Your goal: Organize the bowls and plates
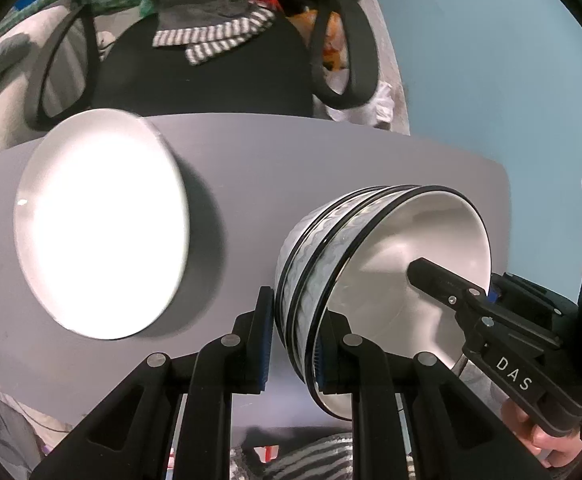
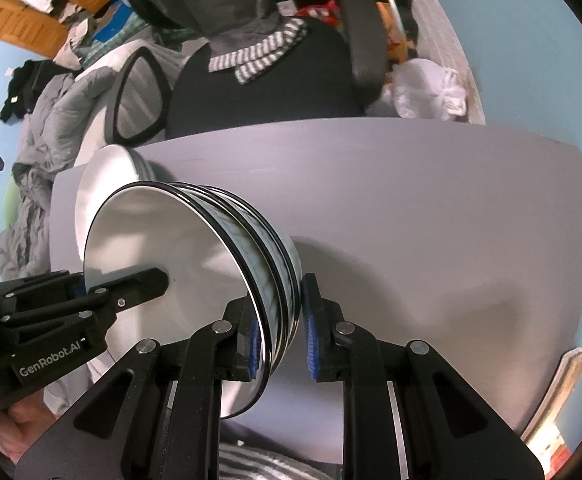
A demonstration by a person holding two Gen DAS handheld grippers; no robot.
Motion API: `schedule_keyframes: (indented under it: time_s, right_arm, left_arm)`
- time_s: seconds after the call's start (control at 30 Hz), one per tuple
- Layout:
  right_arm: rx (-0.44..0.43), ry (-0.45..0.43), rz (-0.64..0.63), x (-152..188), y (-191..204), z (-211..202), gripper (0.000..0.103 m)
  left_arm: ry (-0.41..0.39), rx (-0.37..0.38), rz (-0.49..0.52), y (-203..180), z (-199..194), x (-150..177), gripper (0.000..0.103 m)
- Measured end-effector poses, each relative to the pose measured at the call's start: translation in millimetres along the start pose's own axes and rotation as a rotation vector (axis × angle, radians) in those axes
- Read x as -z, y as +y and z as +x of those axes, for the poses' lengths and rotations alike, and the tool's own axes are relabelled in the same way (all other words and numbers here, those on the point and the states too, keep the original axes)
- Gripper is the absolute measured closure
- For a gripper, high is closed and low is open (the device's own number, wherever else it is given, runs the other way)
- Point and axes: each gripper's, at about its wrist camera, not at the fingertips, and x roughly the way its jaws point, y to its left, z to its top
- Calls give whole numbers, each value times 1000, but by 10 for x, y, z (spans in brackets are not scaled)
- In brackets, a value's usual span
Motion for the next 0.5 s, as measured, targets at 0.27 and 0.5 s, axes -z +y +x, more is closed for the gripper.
schedule_keyframes:
  time_s: [0.27,0.5]
  right_arm:
    - [1,-12,-72,-105,533,43,85]
    - [11,-3,-142,-211,915,128,86]
  left_arm:
    - [-48,-8,-49,445,-256,80,87]
    - [-71,-4,-99,837,-395,101,87]
